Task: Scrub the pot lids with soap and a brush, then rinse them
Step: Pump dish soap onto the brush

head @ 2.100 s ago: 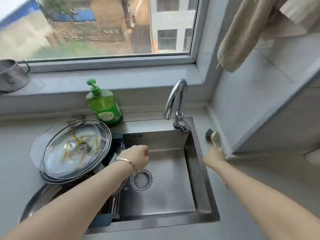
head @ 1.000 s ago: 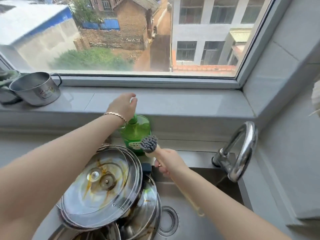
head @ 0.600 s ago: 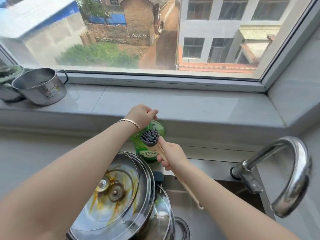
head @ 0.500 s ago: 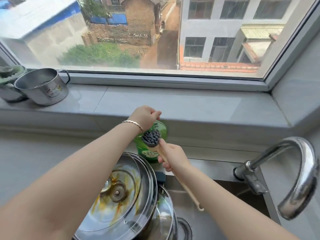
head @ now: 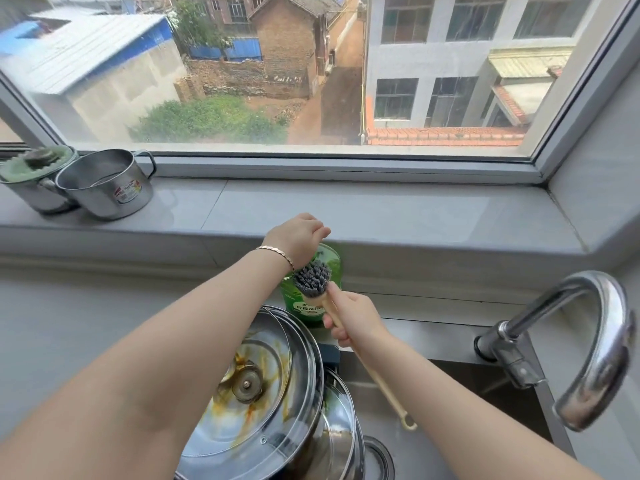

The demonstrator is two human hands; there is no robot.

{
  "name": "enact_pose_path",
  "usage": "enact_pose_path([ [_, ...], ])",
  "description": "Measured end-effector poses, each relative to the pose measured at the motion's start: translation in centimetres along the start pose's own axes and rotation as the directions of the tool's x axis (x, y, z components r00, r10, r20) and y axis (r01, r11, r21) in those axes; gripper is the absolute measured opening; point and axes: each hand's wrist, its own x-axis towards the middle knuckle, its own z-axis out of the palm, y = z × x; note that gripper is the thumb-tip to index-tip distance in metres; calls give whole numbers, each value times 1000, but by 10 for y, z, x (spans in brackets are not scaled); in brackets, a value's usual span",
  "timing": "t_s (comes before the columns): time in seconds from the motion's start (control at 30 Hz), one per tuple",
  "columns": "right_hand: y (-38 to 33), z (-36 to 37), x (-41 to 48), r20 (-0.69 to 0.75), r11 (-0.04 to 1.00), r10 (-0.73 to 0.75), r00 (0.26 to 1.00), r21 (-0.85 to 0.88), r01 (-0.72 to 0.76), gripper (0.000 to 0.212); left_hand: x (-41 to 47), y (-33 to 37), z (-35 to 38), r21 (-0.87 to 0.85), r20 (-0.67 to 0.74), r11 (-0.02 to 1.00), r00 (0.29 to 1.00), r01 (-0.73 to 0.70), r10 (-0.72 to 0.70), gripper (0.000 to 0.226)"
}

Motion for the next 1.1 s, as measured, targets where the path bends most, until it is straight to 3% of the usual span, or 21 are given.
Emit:
enact_pose_path([
  [0.13,3,-5,-7,-4,999,-22,1000,-47,21,37,-6,6,2,174,-99,983,994,58,-41,37],
  [0.2,8,-9,-13,-1,996,-27,1000,-85,27,37,-10,12,0,115,-114,987,988,114,-101,34],
  [0.43,28,-26,-46,6,984,-43,999,-173,44,37,-22,27,-14,8,7,988,988,153,-153,22],
  [0.63,39,-39,-72,-42,983,-69,997,-171,61,42,-34,37,-12,21,82,987,984,158,-160,10],
  [0.77,44,-43,-84,-50,982,-102,994,-167,92,42,-47,43,-14,56,94,987,984,148,-153,46],
  [0.87,54,-47,-96,-56,971,-113,992,-216,98,43,-78,42,-8,-180,-54,972,985,151,-163,47],
  [0.93,63,-50,-106,-64,963,-108,992,-254,88,43,-112,34,8,-445,-161,875,944,190,-287,43],
  [1.0,73,-53,-117,-62,958,-96,993,-278,76,42,-157,19,37,-647,-102,664,821,374,-562,45],
  [1.07,83,-56,-127,-54,949,-84,995,-309,64,43,-204,1,70,-763,168,242,546,599,-820,52],
  [1.1,88,-57,-131,-50,942,-78,996,-331,57,45,-225,-7,85,-763,320,20,404,647,-857,52],
])
